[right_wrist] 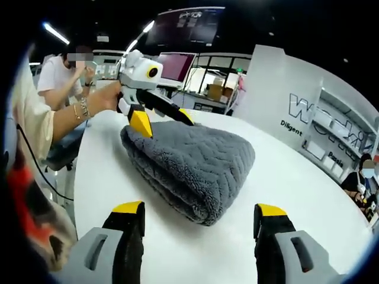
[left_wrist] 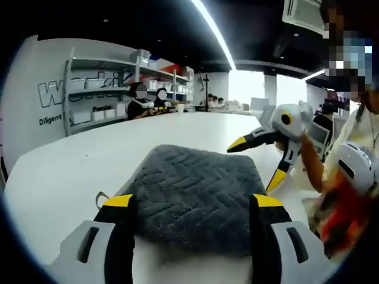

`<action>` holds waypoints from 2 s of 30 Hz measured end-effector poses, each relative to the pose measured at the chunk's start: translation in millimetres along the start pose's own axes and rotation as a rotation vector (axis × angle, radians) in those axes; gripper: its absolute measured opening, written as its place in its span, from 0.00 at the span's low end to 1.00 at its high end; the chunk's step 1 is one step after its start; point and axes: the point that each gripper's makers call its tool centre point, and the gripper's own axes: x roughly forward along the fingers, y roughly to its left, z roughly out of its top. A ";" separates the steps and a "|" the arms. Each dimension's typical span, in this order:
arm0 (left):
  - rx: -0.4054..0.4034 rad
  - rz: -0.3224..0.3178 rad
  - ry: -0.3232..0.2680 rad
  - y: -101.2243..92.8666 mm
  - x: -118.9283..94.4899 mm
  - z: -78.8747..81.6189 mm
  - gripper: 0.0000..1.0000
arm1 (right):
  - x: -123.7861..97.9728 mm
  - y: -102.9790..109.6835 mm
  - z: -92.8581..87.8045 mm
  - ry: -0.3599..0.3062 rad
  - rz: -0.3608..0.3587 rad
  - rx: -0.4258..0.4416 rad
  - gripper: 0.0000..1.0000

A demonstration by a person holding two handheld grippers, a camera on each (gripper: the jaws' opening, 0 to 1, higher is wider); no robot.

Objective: Fold the towel on the table until its edges align and the towel forms a compact rectangular stack.

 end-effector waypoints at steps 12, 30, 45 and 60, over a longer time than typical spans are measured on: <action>0.069 -0.072 0.080 6.5 23.5 -5.6 0.77 | -0.2 0.6 -3.0 0.001 0.008 0.014 0.76; 0.178 -0.209 0.114 9.0 55.0 2.6 0.76 | -7.6 -6.4 -14.8 0.021 -0.027 0.084 0.93; 0.096 0.014 -0.066 -0.2 8.7 45.2 0.85 | -8.5 -14.1 -30.4 0.054 -0.047 0.156 0.99; -0.161 0.370 -0.066 0.7 -90.9 -23.7 0.96 | -23.1 -20.1 -25.2 -0.010 -0.080 0.258 0.99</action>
